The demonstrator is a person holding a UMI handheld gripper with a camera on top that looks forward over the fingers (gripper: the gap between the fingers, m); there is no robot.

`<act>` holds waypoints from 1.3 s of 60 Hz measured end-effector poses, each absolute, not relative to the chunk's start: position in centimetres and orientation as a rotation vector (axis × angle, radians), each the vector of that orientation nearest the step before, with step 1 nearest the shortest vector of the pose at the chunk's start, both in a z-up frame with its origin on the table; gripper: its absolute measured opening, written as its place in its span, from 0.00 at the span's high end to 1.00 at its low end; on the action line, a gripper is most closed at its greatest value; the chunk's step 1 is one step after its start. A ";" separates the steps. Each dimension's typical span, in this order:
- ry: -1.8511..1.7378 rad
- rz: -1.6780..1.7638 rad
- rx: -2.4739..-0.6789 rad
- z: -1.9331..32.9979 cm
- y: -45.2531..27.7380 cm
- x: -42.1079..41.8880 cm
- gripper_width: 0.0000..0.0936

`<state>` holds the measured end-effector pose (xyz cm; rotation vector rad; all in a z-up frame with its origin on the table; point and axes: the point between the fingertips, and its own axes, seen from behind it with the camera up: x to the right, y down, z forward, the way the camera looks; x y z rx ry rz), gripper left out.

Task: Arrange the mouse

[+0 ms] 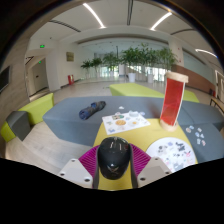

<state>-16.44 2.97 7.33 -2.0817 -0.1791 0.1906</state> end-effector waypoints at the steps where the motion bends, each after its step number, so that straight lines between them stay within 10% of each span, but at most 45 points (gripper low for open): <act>1: -0.179 0.166 -2.050 8.9 3.4 -15.3 0.53; 9: -0.087 0.070 -1.960 14.9 6.6 -5.1 0.53; 23: -0.031 -0.001 -2.206 1.9 5.7 4.5 0.53; 37: 0.010 0.012 -2.287 -1.2 5.8 5.4 0.34; 44: 0.068 0.047 -2.274 0.7 5.0 5.3 0.08; 78: -0.102 -0.006 -2.110 14.4 -15.2 -2.9 0.09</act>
